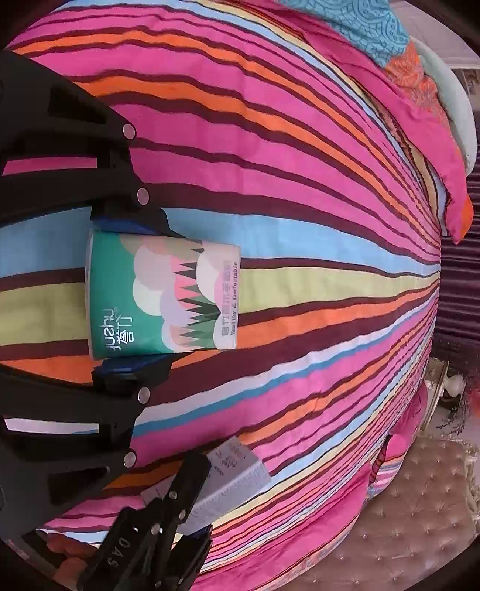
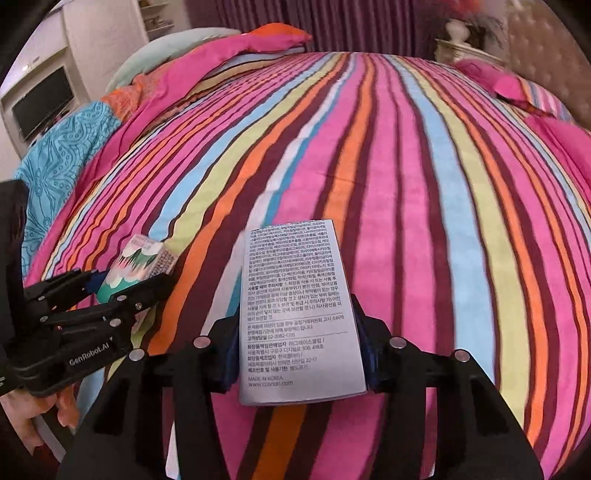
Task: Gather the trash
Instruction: 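Carry the tissue box and white box down over the wastebasket with both tools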
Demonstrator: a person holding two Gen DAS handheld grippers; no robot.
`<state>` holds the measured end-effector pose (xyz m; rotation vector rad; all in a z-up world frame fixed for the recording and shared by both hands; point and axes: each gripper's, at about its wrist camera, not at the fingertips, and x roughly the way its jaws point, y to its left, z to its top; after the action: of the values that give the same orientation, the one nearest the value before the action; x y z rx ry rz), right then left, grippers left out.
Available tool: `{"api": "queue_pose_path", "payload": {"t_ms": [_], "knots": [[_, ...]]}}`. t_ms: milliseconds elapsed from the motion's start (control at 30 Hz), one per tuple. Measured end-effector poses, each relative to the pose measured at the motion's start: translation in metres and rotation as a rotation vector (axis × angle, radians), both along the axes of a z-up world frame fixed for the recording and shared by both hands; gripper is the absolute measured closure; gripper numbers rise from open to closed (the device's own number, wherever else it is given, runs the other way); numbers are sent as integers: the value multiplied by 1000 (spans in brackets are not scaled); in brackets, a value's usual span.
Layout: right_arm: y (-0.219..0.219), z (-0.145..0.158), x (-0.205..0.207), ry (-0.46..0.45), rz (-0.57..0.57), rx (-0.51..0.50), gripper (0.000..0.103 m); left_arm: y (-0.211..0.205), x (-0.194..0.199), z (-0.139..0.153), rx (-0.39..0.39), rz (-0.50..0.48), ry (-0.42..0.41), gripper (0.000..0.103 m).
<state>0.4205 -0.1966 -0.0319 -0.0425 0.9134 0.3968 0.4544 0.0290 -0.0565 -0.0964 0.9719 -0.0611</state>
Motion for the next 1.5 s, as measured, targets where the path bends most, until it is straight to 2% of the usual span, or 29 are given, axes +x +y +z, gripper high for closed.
{"api": "queue_pose_path", "payload": {"t_ms": [100,367,533,1067,1500], "knots": [[-10,3,-21,8,-31,1,55,-2,-18,3,1,-14,1,53],[-37,6,-80,33,-119,9,55,-3,-96,7,9,-42,19,53],[-47,4,-114,49,-134,18,55,0,-133,11,15,-50,18,53],[-67,7,-192,49,-173,42,55,6,-216,11,12,-57,28,53],[-71,15,-261,46,-188,120,55,7,-291,10,-14,-72,25,53]]}}
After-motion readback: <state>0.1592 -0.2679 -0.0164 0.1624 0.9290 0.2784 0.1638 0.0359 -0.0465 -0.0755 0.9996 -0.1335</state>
